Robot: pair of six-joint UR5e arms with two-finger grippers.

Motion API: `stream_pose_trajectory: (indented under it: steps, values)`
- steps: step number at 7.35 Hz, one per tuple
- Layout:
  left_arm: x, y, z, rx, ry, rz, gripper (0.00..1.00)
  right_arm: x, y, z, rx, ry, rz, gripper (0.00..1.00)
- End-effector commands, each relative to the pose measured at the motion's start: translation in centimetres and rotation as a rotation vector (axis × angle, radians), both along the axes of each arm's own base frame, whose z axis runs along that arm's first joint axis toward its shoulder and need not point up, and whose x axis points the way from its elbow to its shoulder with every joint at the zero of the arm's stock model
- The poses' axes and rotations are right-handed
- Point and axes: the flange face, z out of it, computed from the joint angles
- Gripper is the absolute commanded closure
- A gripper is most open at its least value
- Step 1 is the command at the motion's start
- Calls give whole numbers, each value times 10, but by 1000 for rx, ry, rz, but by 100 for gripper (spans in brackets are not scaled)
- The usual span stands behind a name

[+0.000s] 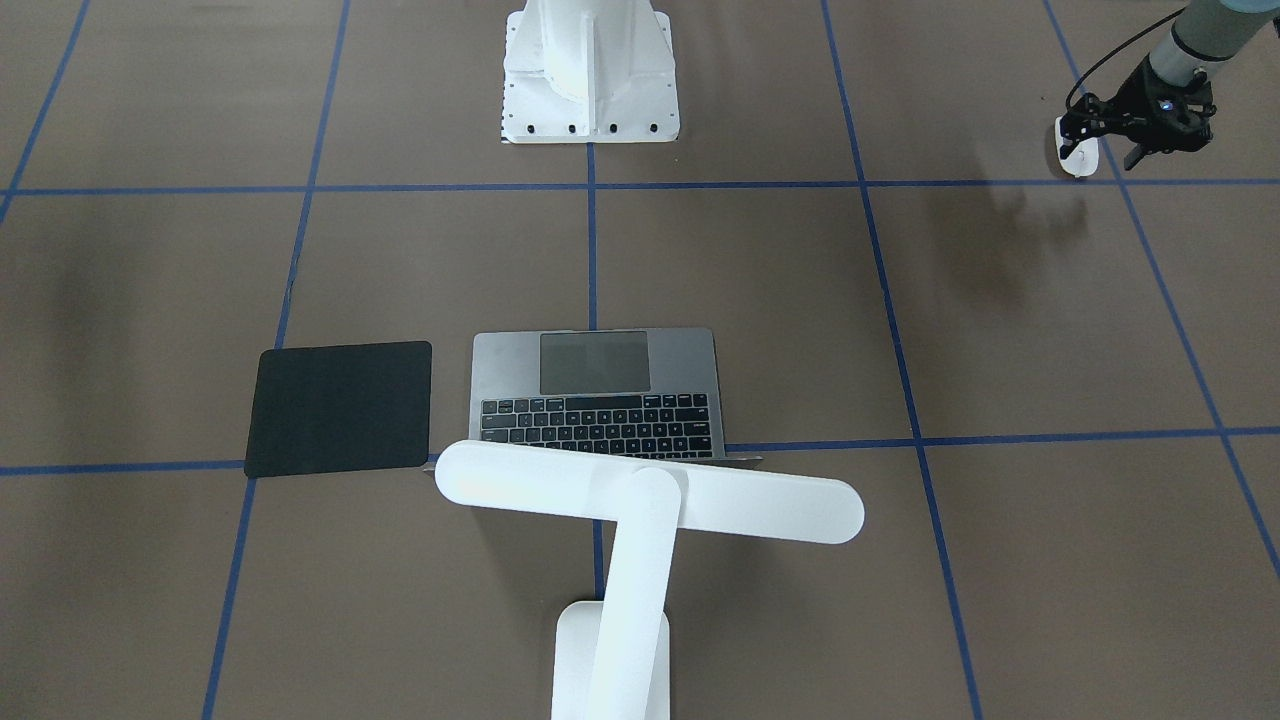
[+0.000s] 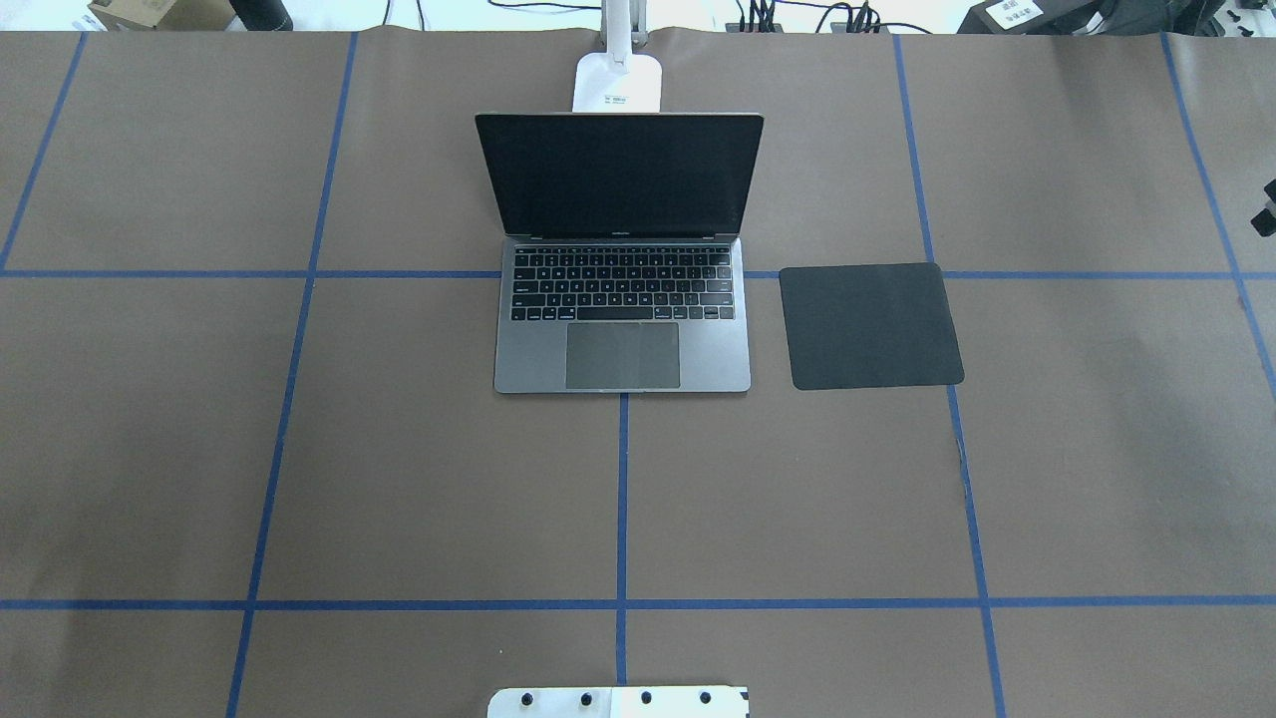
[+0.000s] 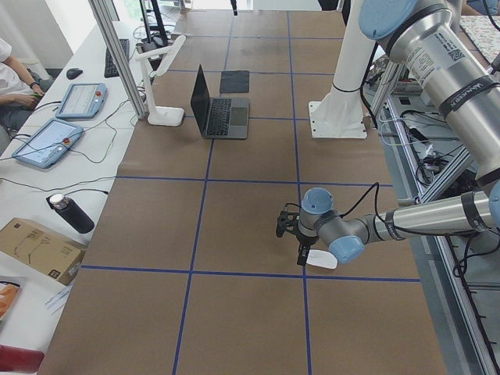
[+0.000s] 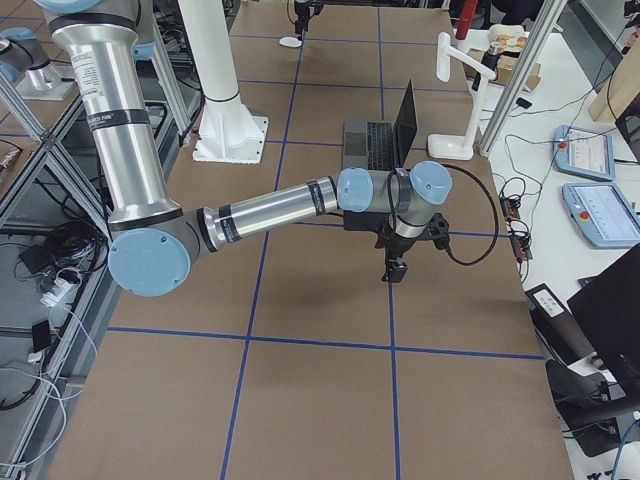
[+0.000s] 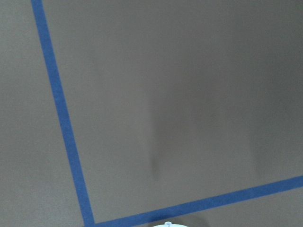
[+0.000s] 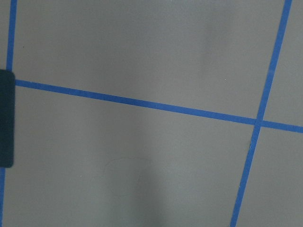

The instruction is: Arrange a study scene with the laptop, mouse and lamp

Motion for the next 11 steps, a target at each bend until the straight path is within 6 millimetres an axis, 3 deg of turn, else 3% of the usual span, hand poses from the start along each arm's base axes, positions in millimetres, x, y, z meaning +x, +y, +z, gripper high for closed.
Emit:
stream_pose_trajectory:
  steps: [1,5,9,11]
  values:
    - [5,10,18,-14,-36,20,1,-7,0,0,0,3,-10,2]
    - [25,26,19,-50,-11,60,1,-11,0,-1,3,10,-19,2]
    - [20,30,30,-63,-34,65,1,-12,0,-1,5,14,-21,2]
    - [20,30,30,-67,-32,64,17,-13,0,-1,5,14,-23,2]
